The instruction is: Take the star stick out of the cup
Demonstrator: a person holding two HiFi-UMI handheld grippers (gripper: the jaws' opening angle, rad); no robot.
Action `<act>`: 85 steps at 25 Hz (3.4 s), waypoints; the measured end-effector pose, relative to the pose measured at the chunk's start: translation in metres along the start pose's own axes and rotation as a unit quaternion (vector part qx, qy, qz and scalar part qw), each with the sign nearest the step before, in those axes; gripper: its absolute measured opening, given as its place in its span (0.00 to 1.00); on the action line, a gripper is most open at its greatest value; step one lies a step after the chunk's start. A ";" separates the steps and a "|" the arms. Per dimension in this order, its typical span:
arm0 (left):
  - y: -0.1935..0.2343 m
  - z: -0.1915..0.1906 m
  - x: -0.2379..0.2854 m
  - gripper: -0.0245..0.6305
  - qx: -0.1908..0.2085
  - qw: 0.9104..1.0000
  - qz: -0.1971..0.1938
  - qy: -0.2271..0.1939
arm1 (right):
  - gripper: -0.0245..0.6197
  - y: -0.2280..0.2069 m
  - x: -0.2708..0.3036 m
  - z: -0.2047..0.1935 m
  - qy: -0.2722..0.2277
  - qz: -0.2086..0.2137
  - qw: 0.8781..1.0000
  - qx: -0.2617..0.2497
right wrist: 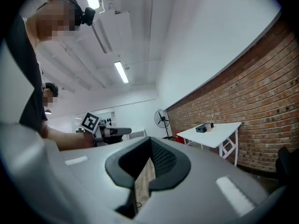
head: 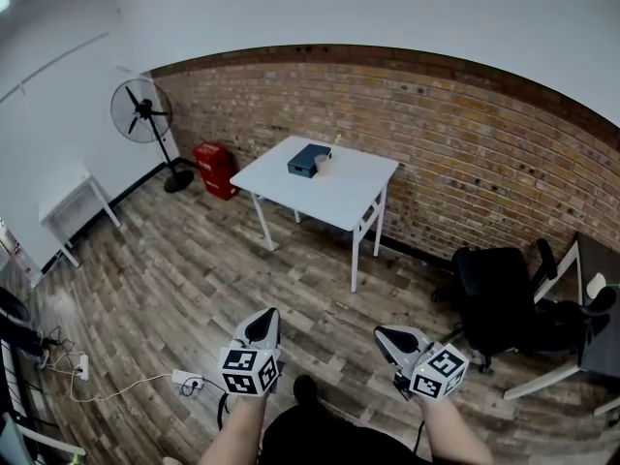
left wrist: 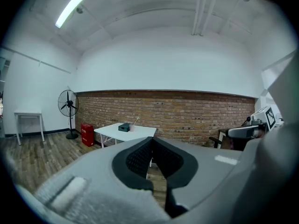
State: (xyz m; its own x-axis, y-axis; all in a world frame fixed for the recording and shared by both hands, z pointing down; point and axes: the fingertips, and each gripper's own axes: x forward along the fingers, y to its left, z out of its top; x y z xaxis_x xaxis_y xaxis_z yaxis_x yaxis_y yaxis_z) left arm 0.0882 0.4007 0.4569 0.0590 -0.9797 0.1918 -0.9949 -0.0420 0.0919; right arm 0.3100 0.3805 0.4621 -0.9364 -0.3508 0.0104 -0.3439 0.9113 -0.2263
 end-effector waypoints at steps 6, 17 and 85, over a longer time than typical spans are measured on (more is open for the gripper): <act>0.002 -0.007 0.024 0.04 -0.008 1.000 -0.016 0.007 | 0.04 -0.014 0.006 -0.017 0.016 -0.013 1.000 0.021; 0.045 0.003 0.111 0.04 -0.024 0.999 -0.044 -0.001 | 0.04 -0.073 0.071 -0.014 0.029 -0.033 0.999 0.030; 0.277 0.106 0.664 0.05 -0.031 0.996 -0.033 0.075 | 0.04 -0.542 0.513 0.042 0.100 0.027 0.984 0.146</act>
State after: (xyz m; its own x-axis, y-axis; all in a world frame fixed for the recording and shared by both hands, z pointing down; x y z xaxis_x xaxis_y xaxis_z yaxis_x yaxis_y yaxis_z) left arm -0.1567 -0.2822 0.5065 0.1409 -0.9344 0.3271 -0.9817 -0.0890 0.1684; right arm 0.0190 -0.3020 0.5491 -0.9580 -0.2267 0.1755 -0.2851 0.8168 -0.5016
